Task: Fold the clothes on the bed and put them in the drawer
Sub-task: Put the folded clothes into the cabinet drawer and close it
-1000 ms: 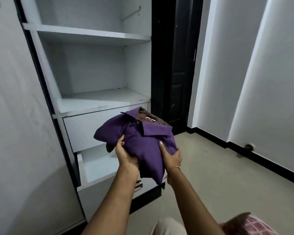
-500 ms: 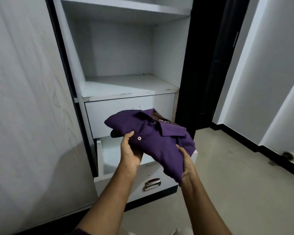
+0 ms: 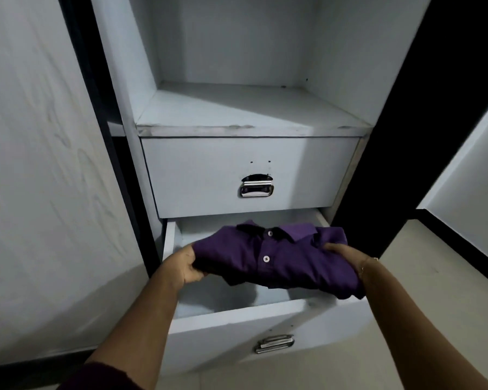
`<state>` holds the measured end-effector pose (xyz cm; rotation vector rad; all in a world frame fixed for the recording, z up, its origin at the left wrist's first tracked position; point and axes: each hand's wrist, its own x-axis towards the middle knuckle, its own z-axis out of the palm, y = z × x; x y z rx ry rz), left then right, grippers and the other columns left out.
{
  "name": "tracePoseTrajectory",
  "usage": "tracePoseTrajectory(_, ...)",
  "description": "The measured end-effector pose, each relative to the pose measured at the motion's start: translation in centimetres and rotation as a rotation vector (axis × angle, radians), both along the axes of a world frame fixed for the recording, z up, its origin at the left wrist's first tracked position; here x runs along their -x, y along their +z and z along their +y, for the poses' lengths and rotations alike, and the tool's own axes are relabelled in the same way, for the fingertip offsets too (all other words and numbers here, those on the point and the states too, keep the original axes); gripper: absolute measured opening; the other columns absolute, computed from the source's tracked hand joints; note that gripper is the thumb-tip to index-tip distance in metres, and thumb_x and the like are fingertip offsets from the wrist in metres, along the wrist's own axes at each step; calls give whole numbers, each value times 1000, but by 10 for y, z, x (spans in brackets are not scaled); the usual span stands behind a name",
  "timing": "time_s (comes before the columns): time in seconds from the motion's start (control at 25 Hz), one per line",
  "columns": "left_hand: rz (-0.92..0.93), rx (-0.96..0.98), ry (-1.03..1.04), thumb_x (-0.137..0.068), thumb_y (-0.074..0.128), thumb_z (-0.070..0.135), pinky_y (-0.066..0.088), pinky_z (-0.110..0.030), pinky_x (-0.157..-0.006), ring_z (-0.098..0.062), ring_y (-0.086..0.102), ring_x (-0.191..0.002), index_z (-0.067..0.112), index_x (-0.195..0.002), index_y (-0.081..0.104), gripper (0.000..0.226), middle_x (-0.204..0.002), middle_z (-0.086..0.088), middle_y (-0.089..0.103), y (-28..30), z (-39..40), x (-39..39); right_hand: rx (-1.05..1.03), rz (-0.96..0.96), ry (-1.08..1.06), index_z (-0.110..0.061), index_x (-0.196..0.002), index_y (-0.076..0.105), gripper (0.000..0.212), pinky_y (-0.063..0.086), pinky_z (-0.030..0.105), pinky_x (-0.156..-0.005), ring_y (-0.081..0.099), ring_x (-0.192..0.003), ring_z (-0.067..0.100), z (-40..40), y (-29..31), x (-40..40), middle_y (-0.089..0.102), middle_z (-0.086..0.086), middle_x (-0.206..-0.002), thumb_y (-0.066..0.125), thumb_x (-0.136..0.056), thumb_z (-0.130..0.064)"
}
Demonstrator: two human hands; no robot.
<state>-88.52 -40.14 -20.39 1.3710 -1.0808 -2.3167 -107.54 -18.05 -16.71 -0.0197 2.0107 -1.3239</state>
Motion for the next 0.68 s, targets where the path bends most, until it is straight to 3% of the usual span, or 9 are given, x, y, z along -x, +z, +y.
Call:
tracePoseTrajectory(0.08, -96, 21, -119, -91, 54, 11, 50, -25, -36, -23, 63, -44, -2, -82, 62, 17, -51, -12, 65, -21, -7, 9, -93, 3, 97, 3, -96, 60, 22, 43, 33, -73, 53, -74, 29, -21, -25, 20, 59, 13, -82, 59, -88, -18)
tracePoseTrajectory(0.16, -134, 26, -196, -91, 52, 14, 51, -24, -40, -21, 63, -43, 1, -76, 62, 22, -53, -11, 66, -40, -12, 16, -140, 0, 179, 2, -86, 59, 17, 42, 29, -65, 52, -71, 28, -44, -46, 32, 58, 11, -78, 58, -88, -15)
tracePoseTrajectory(0.28, -179, 112, -143, -90, 49, 4, 52, -27, -53, -25, 63, -61, 4, -103, 58, 16, -72, -11, 67, -67, -31, 27, -178, 14, 237, 3, -113, 58, 41, 47, 34, -82, 59, -91, 33, -79, -81, 52, 64, 19, -102, 69, -80, -18)
tracePoseTrajectory(0.4, -291, 246, -137, -84, 39, -14, 49, -32, -59, -27, 56, -77, 12, -126, 43, 49, -101, -13, 59, -89, -48, 31, -188, 20, 274, -5, -127, 51, 62, 46, 41, -90, 57, -108, 36, -105, -110, 69, 57, 19, -124, 78, -73, -18)
tracePoseTrajectory(0.52, -429, 247, -257, -81, 38, -22, 51, -39, -68, -33, 56, -98, 6, -133, 38, 59, -122, -18, 54, -112, -52, 32, -307, 26, 362, -3, -130, 47, 64, 45, 49, -98, 54, -113, 38, -122, -141, 78, 55, 19, -127, 76, -75, -18)
tracePoseTrajectory(0.68, -604, 290, -356, -78, 48, -17, 55, -40, -71, -33, 50, -115, 10, -144, 26, 74, -140, -16, 40, -123, -57, 33, -508, 182, 470, 4, -137, 34, 70, 44, 37, -98, 52, -118, 35, -128, -155, 72, 49, 20, -132, 71, -81, -18)
